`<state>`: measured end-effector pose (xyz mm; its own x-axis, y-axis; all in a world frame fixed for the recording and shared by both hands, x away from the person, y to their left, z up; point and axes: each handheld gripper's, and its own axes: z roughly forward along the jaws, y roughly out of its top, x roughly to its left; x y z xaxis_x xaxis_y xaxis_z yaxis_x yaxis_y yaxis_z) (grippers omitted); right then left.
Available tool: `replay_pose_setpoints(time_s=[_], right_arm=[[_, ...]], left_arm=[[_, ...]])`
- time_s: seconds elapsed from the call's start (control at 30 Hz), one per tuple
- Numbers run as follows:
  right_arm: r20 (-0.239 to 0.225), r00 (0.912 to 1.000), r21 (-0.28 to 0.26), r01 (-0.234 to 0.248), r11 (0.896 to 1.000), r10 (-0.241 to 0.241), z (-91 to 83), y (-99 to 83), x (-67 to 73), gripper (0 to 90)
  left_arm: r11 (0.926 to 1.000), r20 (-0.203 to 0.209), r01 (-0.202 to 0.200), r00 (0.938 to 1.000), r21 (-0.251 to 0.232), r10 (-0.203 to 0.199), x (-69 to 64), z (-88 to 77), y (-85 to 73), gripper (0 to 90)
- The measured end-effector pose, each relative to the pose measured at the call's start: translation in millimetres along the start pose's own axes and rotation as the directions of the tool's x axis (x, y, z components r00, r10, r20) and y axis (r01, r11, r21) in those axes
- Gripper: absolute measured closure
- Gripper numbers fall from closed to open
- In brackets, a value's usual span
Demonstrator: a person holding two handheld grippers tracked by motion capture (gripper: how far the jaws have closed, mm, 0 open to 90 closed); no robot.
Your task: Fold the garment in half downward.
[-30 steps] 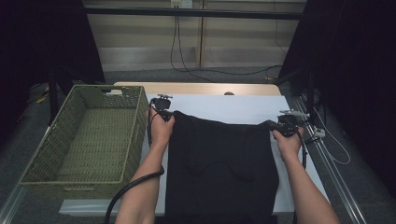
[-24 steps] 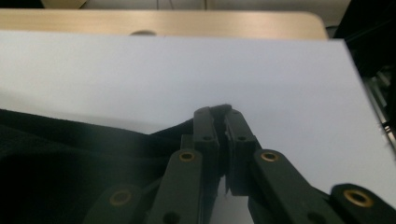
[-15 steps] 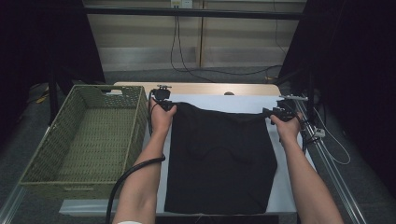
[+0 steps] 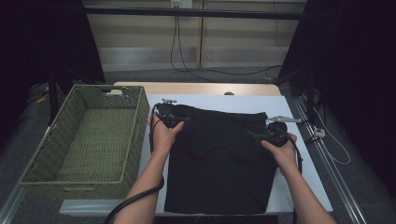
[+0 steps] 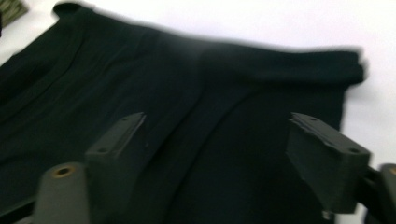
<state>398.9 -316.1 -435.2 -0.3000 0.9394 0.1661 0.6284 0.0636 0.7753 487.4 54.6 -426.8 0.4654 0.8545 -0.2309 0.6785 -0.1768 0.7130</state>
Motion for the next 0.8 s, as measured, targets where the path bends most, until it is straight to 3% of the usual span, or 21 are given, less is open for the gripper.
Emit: replay_pose_setpoints(time_s=[0.07, 0.2, 0.4, 0.47, 0.63, 0.8], right_arm=[[-0.006, 0.9996, 0.01, 0.026, 1.0, -0.026, -2.7, -8.8, 6.7, 18.2], [-0.038, 0.9993, 0.022, 0.006, 1.0, -0.005, -10.4, -23.7, 16.8, 17.8], [-0.059, 0.9972, 0.05, 0.048, 0.998, -0.045, -20.8, -40.5, 25.8, 28.9], [-0.061, 0.9966, 0.043, 0.059, 0.997, -0.056, -21.5, -41.7, 26.4, 29.4], [-0.067, 0.9967, 0.011, 0.047, 0.999, -0.046, -31.3, -43.1, 33.9, 39.3], [-0.102, 0.9917, 0.013, 0.08, 0.997, -0.079, -36.4, -43.0, 45.9, 42.6]], left_arm=[[0.9999, 0.02, 0.001, 0.9998, 0.011, -0.001, -3.8, -2.0, -7.4, 18.3], [0.9995, 0.053, -0.028, 0.9982, 0.015, 0.027, -11.6, -6.6, -21.3, 17.4], [0.998, 0.079, -0.062, 0.995, 0.015, 0.061, -18.7, -12.9, -40.3, 16.8], [0.9986, 0.089, -0.05, 0.9948, 0.017, 0.048, -20.1, -14.2, -43.0, 16.8], [0.9971, 0.116, -0.071, 0.9906, -0.029, 0.073, -23.9, -28.3, -52.0, 17.2], [0.995, 0.146, -0.086, 0.9849, -0.051, 0.093, -31.4, -38.6, -56.0, 25.9]])
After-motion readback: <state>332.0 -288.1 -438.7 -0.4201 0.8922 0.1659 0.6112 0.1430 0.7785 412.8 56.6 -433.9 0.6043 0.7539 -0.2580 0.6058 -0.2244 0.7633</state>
